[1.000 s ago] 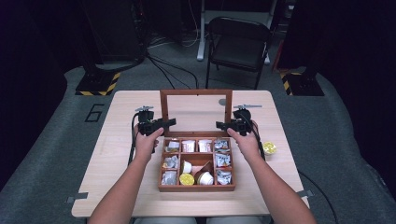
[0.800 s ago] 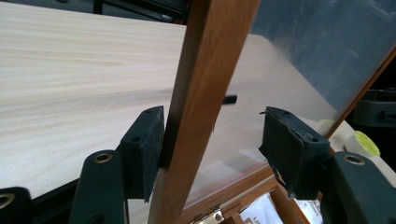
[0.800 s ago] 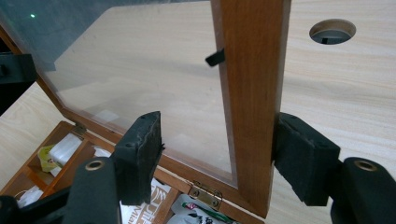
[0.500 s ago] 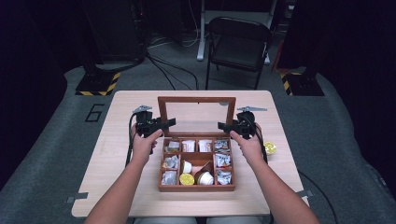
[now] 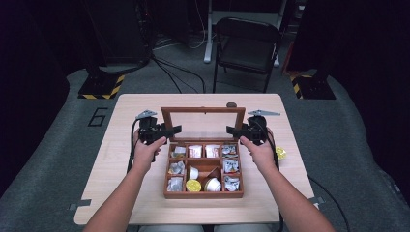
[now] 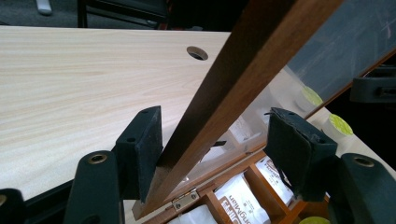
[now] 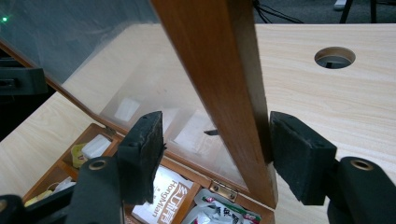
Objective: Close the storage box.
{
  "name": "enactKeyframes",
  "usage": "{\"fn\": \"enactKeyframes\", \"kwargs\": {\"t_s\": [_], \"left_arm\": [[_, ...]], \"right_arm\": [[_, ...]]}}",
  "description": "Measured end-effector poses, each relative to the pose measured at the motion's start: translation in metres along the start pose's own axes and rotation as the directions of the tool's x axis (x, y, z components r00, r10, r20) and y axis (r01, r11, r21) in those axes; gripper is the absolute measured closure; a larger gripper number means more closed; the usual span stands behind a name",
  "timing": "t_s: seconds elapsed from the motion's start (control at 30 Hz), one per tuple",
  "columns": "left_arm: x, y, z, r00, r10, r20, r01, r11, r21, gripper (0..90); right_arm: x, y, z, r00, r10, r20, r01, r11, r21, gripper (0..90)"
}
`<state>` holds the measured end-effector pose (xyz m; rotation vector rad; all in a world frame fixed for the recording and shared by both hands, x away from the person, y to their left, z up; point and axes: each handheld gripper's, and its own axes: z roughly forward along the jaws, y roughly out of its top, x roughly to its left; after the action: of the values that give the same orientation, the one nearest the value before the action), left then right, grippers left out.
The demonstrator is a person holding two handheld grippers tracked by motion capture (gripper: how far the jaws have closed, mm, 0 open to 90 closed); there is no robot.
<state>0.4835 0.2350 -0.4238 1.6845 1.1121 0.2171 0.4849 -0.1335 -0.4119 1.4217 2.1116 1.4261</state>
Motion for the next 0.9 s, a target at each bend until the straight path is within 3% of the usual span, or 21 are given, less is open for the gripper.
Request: {"fn": "enactKeyframes", "kwargs": {"t_s": [0.57, 0.9], "left_arm": [[-0.016, 0.004, -0.022, 0.9979, 0.061, 0.022, -0.06, 0.9977, -0.031, 34.7], [-0.028, 0.003, -0.04, 0.9957, 0.087, 0.032, -0.086, 0.9955, -0.039, 33.5]], "right_arm": [[0.012, 0.002, -0.024, 0.9994, -0.032, -0.009, 0.032, 0.999, -0.02, 36.7], [0.02, -0.001, -0.041, 0.9965, -0.082, -0.018, 0.082, 0.996, -0.032, 36.6]]}}
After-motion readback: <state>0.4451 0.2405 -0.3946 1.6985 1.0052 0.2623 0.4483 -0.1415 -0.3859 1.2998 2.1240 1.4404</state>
